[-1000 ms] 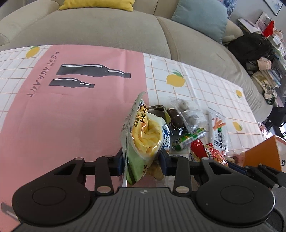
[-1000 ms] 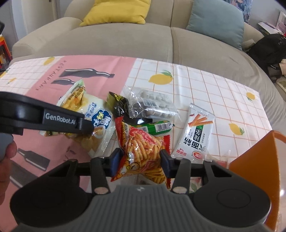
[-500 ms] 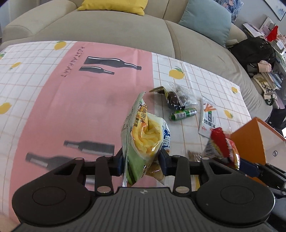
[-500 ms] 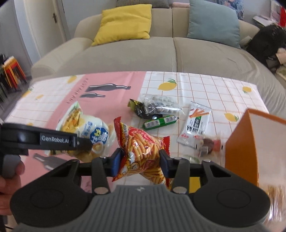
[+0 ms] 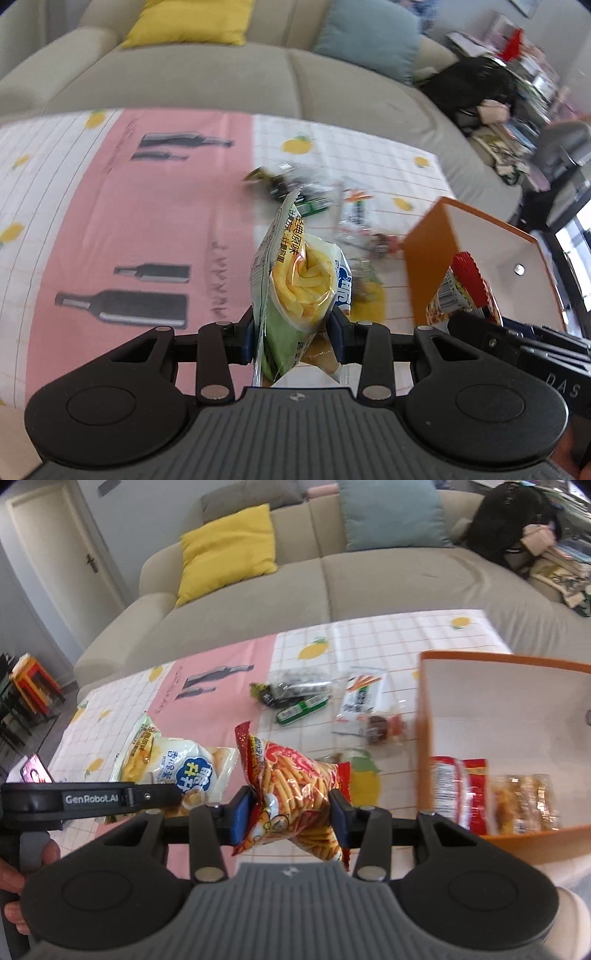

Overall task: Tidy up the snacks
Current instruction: 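Carry the chip bag and fries-stick bag over the orange box with both tools, then open both tools to drop the two bags into the box, then move both tools back above the remaining snacks on the table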

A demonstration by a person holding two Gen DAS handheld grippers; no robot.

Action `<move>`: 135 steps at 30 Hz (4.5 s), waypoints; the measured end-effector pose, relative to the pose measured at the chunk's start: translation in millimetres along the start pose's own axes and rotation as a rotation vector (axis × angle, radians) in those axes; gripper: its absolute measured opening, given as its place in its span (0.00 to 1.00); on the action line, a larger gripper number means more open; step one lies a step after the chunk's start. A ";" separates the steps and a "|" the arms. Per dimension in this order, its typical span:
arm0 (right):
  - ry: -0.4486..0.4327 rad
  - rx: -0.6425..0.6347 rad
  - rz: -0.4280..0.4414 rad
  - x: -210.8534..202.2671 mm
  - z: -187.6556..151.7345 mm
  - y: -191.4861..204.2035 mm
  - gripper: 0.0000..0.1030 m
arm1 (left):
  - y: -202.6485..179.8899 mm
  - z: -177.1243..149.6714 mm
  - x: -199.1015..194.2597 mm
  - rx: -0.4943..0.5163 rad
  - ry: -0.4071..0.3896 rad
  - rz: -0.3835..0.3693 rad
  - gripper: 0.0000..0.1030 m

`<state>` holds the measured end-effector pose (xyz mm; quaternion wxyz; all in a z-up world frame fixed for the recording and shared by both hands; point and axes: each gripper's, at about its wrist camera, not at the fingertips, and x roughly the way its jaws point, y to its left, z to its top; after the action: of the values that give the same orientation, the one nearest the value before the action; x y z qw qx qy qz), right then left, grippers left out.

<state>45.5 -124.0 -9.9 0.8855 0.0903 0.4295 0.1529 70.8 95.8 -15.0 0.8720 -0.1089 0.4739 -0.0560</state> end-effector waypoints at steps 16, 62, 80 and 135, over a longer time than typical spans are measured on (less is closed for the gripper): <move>-0.111 -0.017 -0.172 -87.9 27.6 -96.3 0.42 | -152.7 24.7 4.2 0.301 -0.013 -0.199 0.42; 0.303 -0.092 -0.396 75.0 42.3 -213.5 0.43 | -262.8 27.3 194.3 0.675 0.304 0.024 0.44; 0.287 -0.135 -0.449 47.8 49.9 -195.9 0.74 | -260.7 47.1 141.4 0.670 0.211 0.016 0.71; -0.123 -0.266 -0.315 74.4 -57.2 50.2 0.46 | 35.2 -38.1 53.2 0.173 -0.172 -0.018 0.62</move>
<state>34.1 -49.4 -85.0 0.9271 -0.0863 0.3594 0.0618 67.6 114.1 -87.0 0.9152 -0.0420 0.3895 -0.0950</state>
